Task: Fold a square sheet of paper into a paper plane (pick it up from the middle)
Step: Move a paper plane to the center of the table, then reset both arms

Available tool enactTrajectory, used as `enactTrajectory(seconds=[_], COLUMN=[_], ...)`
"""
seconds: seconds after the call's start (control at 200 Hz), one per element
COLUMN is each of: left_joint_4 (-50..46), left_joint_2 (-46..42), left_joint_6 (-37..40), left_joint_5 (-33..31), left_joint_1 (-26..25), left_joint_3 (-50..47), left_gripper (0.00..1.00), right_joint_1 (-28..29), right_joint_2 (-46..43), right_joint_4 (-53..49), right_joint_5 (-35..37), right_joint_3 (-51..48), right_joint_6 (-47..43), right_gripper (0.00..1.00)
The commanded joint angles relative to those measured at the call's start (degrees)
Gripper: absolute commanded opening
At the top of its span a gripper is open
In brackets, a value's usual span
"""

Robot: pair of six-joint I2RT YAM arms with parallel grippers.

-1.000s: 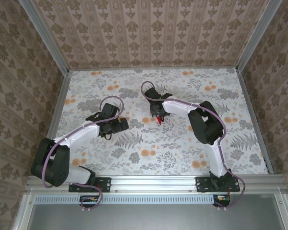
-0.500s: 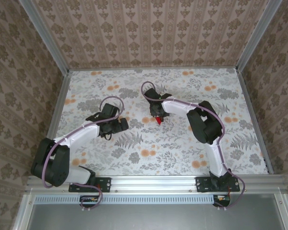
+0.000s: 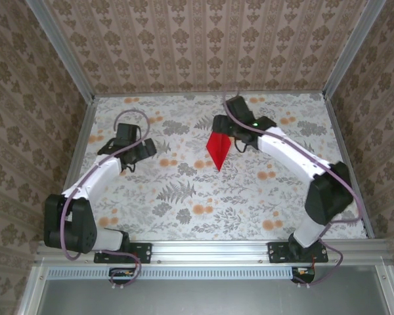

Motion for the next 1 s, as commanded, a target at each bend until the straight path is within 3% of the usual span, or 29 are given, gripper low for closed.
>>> enactTrajectory(seconds=[0.0,0.09,0.27,0.39,0.595,0.79,0.995], left_joint_4=[4.82,11.05,24.30,33.73,47.61,60.36,76.66], left_joint_2=[-4.72,-8.48,-14.37,-14.27,-10.12,-4.98,3.68], left_joint_6=[5.52,7.13,11.76,16.78,23.14,26.07,27.64], left_joint_5=[-2.38,-5.16,-10.60,-12.72,-8.06,1.10,6.20], left_joint_1=[5.15,9.15,13.34,13.61,13.61,13.80,14.79], left_joint_3=[-2.41,-7.22,-18.07,-23.74,-29.84,-32.77,-35.05], left_gripper=[1.00,1.00,1.00,1.00,1.00,1.00,1.00], right_joint_1=[-2.21,-4.14,-10.09,-15.07,-21.70,-24.87,-27.39], right_joint_2=[-4.38,-8.38,-13.88,-16.42,-17.24,-15.42,-14.71], right_joint_4=[3.55,5.77,14.71,26.99,41.55,55.06,69.96], right_joint_5=[5.57,10.61,19.00,22.68,21.87,13.90,5.87], right_joint_3=[-6.26,-11.14,-23.70,-35.53,-47.95,-53.09,-58.85], right_joint_6=[-6.68,-12.13,-19.06,-21.74,-22.48,-25.20,-26.24], right_gripper=[0.83,1.00,1.00,1.00,1.00,1.00,1.00])
